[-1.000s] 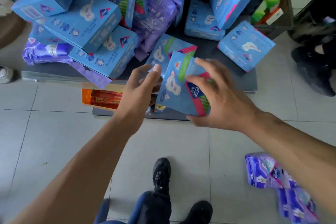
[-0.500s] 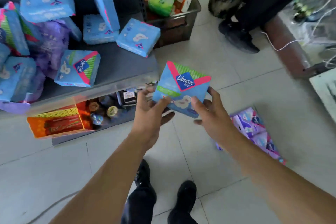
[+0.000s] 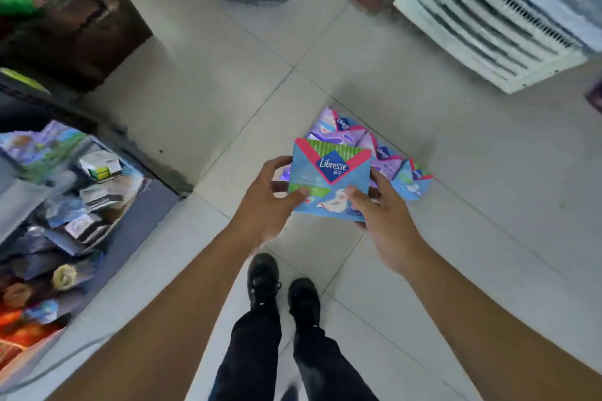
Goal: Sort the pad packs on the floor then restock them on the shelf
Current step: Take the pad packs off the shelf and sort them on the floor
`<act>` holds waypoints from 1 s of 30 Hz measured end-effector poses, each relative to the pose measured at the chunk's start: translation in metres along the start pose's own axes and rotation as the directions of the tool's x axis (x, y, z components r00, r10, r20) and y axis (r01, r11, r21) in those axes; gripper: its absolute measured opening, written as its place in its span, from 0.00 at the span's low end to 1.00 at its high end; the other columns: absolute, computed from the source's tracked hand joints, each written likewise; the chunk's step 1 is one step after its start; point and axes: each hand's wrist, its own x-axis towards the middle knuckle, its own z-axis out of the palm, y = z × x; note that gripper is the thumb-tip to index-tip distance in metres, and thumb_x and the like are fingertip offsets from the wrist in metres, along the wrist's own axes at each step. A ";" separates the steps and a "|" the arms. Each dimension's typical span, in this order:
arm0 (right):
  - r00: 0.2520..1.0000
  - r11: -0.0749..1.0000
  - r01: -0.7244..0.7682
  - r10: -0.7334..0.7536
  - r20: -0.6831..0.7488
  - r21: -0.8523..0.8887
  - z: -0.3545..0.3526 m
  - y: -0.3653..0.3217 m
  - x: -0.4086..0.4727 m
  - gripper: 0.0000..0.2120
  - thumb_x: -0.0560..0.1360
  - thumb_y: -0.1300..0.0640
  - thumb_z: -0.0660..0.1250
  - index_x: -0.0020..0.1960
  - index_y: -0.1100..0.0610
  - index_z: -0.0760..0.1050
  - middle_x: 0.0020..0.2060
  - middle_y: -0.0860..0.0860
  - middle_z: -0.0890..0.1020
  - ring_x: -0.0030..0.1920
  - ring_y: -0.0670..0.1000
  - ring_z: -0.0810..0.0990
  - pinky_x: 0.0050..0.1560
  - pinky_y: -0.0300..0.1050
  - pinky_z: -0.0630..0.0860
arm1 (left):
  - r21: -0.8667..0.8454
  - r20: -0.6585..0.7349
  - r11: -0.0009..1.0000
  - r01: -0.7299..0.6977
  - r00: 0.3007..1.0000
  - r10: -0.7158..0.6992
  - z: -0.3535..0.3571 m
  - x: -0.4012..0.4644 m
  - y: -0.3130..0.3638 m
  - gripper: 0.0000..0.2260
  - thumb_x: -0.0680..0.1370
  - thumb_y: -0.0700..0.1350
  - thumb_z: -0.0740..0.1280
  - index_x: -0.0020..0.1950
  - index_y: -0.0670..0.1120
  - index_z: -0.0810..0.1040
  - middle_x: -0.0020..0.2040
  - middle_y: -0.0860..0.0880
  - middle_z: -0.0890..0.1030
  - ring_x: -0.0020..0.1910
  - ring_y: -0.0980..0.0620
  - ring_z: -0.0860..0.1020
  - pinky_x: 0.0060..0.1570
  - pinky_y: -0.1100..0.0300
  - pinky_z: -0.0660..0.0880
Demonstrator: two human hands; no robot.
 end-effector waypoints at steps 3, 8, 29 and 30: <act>0.993 0.997 -0.051 0.057 -0.101 0.055 -0.039 0.020 0.014 0.17 0.77 0.55 0.69 0.64 0.46 0.73 0.50 0.46 0.82 0.48 0.45 0.82 0.40 0.37 0.75 | 0.086 0.103 0.996 -0.022 0.995 0.013 0.042 0.027 0.002 0.20 0.76 0.47 0.71 0.64 0.61 0.68 0.55 0.53 0.81 0.53 0.56 0.79 0.49 0.56 0.78; 0.959 0.975 -0.114 0.158 -0.234 0.189 -0.115 0.052 0.025 0.14 0.76 0.56 0.70 0.58 0.46 0.71 0.52 0.51 0.83 0.45 0.45 0.85 0.40 0.39 0.79 | 0.169 0.243 0.986 -0.001 0.969 -0.041 0.131 0.058 0.003 0.21 0.77 0.47 0.71 0.66 0.59 0.67 0.57 0.50 0.79 0.55 0.54 0.79 0.37 0.67 0.73; 0.755 0.913 -0.288 0.402 -0.519 0.288 -0.375 0.388 0.344 0.19 0.76 0.55 0.70 0.64 0.51 0.69 0.53 0.52 0.81 0.50 0.54 0.83 0.54 0.53 0.79 | 0.852 0.471 0.131 -0.507 0.851 0.232 0.436 0.351 -0.172 0.21 0.76 0.44 0.67 0.69 0.45 0.72 0.69 0.41 0.71 0.67 0.38 0.68 0.61 0.45 0.70; 0.754 0.913 -0.288 0.403 -0.519 0.290 -0.372 0.396 0.349 0.18 0.76 0.55 0.71 0.63 0.51 0.70 0.53 0.52 0.81 0.51 0.53 0.83 0.54 0.52 0.80 | 0.846 0.496 0.090 -0.525 0.838 0.229 0.439 0.358 -0.177 0.23 0.75 0.44 0.68 0.70 0.45 0.72 0.69 0.40 0.71 0.67 0.37 0.68 0.60 0.44 0.70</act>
